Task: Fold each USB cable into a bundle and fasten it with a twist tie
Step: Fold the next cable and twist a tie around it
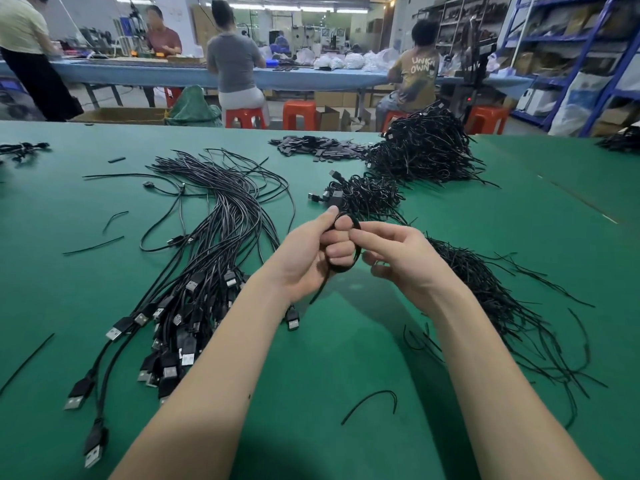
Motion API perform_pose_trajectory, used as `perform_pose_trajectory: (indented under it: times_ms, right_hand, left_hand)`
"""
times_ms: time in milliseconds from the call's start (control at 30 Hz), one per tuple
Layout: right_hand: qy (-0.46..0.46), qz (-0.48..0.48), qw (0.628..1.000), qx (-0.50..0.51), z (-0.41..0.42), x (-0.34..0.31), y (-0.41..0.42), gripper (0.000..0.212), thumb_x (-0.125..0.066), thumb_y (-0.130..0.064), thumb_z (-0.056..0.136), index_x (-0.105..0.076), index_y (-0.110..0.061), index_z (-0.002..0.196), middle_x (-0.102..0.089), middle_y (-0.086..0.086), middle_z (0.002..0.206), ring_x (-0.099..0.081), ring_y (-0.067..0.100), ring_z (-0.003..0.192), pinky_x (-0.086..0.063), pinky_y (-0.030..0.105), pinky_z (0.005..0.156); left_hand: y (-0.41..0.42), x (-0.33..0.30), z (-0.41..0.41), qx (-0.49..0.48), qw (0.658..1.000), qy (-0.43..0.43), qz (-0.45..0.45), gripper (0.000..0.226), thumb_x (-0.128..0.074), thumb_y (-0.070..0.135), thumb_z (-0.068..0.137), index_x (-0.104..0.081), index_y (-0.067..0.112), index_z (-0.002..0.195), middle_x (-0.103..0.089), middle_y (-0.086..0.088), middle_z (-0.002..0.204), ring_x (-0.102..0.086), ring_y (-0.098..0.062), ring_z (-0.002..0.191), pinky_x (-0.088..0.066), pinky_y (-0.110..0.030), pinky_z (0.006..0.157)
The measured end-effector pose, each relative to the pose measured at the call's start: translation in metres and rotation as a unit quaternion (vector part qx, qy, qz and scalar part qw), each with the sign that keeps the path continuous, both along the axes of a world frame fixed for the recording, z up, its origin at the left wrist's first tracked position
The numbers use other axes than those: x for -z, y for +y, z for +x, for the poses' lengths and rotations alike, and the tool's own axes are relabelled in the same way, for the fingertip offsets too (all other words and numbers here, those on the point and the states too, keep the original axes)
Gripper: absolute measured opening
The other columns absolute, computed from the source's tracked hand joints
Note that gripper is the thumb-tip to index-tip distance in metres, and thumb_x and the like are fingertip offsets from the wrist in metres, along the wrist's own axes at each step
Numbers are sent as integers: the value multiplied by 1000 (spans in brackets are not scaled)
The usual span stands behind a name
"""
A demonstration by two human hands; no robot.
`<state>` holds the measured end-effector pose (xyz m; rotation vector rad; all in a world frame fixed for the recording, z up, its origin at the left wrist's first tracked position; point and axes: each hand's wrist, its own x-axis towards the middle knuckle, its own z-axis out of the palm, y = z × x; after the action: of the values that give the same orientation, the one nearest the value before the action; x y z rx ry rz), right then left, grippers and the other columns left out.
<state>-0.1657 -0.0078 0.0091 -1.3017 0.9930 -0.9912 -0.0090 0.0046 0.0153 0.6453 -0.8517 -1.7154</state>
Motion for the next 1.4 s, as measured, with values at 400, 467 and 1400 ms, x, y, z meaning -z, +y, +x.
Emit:
perform_pose_trajectory:
  times_ms: [400,467,1400]
  right_hand:
    - [-43,-81,987,128,9,-8,2,13,-82,-11,83,-82,-20,74,-77,5,74,-59,11,54,-54,19,58]
    - [-46,-80,987,133,9,-8,3,16,-83,-11,82,-83,-22,70,-77,5,74,-60,11,54,-55,21,60]
    - [523,-173,820,158,-27,27,-13,10,-71,-44,88,-76,-37,93,-66,-13,93,-62,15,90,-47,27,72]
  left_hand:
    - [-6,20,-18,-205,850,-455,-165,21,-33,27,106,-50,16,107,-64,4,98,-62,-10,94,-51,-40,88]
    - [-4,20,-19,-174,856,-455,-173,23,-32,25,107,-49,12,114,-65,-2,108,-66,-21,102,-54,-48,90]
    - [-12,36,-16,-201,948,-243,-45,18,-34,13,108,-32,17,90,-49,-1,72,-36,-8,52,-27,-14,41]
